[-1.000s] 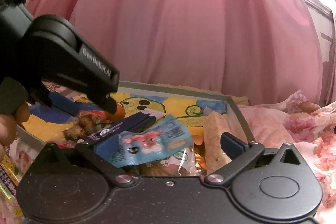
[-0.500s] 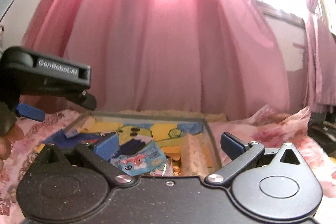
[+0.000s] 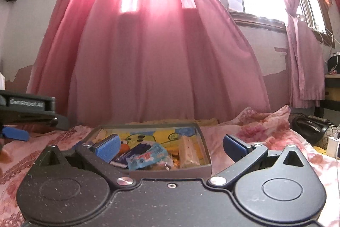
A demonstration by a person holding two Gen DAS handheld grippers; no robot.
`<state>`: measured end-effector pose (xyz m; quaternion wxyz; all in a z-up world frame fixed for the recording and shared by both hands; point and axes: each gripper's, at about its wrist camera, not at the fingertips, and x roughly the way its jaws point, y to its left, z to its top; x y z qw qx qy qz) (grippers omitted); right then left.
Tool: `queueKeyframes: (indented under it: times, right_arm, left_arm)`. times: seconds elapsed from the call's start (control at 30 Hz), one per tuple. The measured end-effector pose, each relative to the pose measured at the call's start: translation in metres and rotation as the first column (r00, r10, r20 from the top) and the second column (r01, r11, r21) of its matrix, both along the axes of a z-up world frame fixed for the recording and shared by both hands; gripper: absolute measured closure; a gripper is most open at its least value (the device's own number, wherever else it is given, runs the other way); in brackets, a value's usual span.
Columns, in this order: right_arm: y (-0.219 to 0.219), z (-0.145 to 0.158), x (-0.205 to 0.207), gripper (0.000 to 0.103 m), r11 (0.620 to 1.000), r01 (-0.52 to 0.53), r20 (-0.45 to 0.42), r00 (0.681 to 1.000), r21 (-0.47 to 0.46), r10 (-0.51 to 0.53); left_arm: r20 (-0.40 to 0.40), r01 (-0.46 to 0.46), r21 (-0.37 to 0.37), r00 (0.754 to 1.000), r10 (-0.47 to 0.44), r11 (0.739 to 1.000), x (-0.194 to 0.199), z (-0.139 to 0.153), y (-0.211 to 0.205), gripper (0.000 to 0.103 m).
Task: Organize snacks
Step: 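Withdraw both grippers from the tray toward the yellow candy bar pack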
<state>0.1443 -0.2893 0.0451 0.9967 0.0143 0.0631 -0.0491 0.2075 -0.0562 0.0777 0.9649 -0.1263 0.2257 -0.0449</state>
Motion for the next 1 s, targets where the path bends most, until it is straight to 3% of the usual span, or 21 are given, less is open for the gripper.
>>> queueKeyframes:
  times: [0.43,1.0]
  right_arm:
    - [0.021,-0.022,-0.062,0.001,0.998,-0.068,-0.091,0.994,-0.002,0.067]
    - [0.039,-0.045,-0.087,0.001,0.988,-0.125,-0.272,0.951,0.087,0.144]
  left_arm:
    - [-0.006,-0.043,0.093,0.999,0.043,0.995,-0.083,-0.03,0.034,0.001]
    - [-0.132,-0.054,0.142,0.989,0.073,0.988,-0.133,-0.068,0.048,0.001]
